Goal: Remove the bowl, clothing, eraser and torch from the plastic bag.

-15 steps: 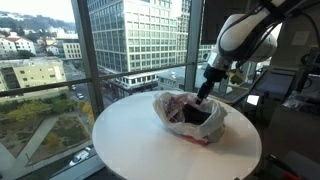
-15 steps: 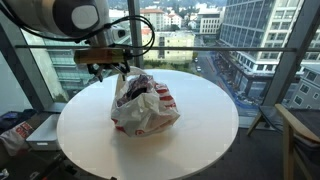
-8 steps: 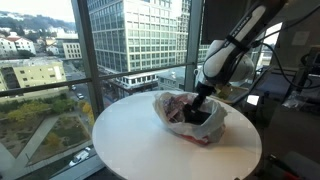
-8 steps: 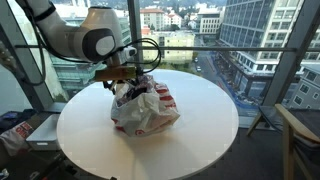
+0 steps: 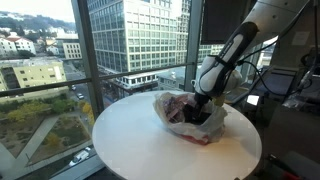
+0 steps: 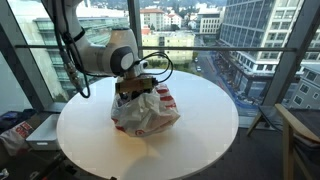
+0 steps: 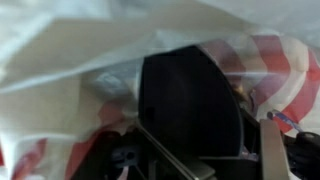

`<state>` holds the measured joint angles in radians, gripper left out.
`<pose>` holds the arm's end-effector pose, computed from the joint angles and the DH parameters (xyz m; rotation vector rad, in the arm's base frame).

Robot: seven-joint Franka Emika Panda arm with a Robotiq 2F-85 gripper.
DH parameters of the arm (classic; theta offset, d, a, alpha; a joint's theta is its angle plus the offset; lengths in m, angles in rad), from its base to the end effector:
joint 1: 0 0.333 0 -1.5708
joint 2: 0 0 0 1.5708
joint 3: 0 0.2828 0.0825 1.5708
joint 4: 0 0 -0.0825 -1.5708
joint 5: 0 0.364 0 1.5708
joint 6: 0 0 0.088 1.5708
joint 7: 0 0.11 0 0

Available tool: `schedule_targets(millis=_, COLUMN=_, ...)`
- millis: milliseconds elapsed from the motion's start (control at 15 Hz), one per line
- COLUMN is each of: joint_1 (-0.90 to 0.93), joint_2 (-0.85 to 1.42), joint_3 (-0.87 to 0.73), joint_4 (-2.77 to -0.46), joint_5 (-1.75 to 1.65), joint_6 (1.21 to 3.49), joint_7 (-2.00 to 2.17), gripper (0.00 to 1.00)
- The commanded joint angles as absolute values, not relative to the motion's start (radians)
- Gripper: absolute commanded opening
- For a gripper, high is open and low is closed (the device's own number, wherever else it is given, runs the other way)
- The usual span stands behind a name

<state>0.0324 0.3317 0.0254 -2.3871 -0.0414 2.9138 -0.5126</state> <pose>0.5013 0.0321 0.1846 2.9378 0.9211 0.2919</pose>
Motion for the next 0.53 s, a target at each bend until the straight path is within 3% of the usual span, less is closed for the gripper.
schedule_targets(millis=0, joint_1=-0.041, joint_2=0.358, joint_3=0.084, joint_4=-2.358, joint_5=-0.082, joint_6=2.896, joint_7=-0.513, gripper=0.51)
schedule_targets(millis=400, joint_1=-0.272, joint_2=0.236, joint_3=0.376, joint_4=-2.4, joint_5=0.217, joint_6=2.745, joint_7=-0.66, gripper=0.06)
schedule_targets(millis=467, joint_1=-0.292, joint_2=0.208, joint_3=0.402, joint_4=-2.387, joint_5=0.298, joint_6=2.671, joint_7=-0.693, gripper=0.04)
